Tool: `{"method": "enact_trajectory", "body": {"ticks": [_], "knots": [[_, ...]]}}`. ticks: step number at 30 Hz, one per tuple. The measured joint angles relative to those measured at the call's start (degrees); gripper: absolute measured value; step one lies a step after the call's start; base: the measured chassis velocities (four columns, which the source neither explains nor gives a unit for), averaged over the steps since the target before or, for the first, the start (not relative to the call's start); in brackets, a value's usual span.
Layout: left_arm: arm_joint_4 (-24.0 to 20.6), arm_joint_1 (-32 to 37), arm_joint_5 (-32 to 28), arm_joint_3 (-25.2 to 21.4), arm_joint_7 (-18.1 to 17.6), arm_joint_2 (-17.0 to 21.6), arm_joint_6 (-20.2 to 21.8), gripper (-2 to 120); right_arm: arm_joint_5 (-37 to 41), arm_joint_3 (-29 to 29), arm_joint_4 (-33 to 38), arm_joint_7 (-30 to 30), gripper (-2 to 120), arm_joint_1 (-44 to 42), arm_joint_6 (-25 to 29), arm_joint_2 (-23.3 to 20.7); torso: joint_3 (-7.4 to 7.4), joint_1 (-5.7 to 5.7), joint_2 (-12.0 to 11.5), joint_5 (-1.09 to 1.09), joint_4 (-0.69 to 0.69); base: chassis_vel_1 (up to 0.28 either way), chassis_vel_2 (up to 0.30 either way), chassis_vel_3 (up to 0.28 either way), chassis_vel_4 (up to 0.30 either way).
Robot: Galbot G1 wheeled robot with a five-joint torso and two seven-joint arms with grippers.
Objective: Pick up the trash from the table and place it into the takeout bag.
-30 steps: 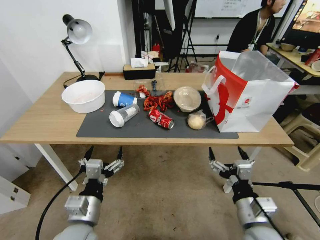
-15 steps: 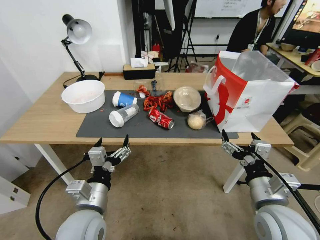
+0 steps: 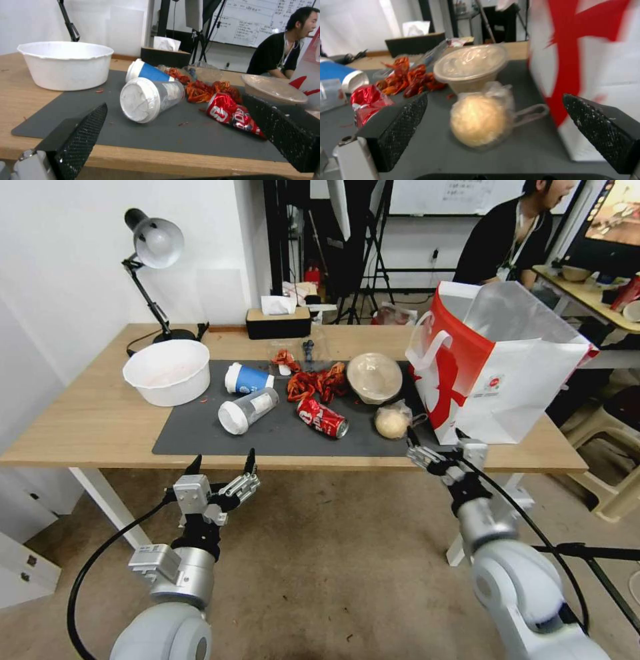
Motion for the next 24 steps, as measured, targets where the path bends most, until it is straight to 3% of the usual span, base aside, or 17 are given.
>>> {"method": "enact_trajectory", "body": {"ticks": [11, 16, 24], "knots": [[-0.1, 0.3, 0.4, -0.9, -0.1, 0.0, -1.0, 100, 0.3, -8.4, -7.8, 5.0, 100, 11.1, -7.4, -0.6, 0.0, 0.0, 0.0, -0.01, 0.0, 0.0, 0.0, 0.0, 0.0], [0.0, 0.4, 0.5, -1.0, -0.1, 0.0, -1.4, 100, -0.8, -9.1, -8.6, 5.9, 99, 11.9, -9.6, -0.1, 0.0, 0.0, 0.0, -0.01, -0.01, 0.0, 0.0, 0.0, 0.0], [0.6, 0.4, 0.7, -1.0, -0.2, 0.0, -2.3, 100, -2.7, -9.5, -11.0, 6.5, 72, 13.5, -11.6, 0.5, -0.01, 0.0, 0.0, -0.01, 0.0, 0.0, 0.0, 0.0, 0.0]]}}
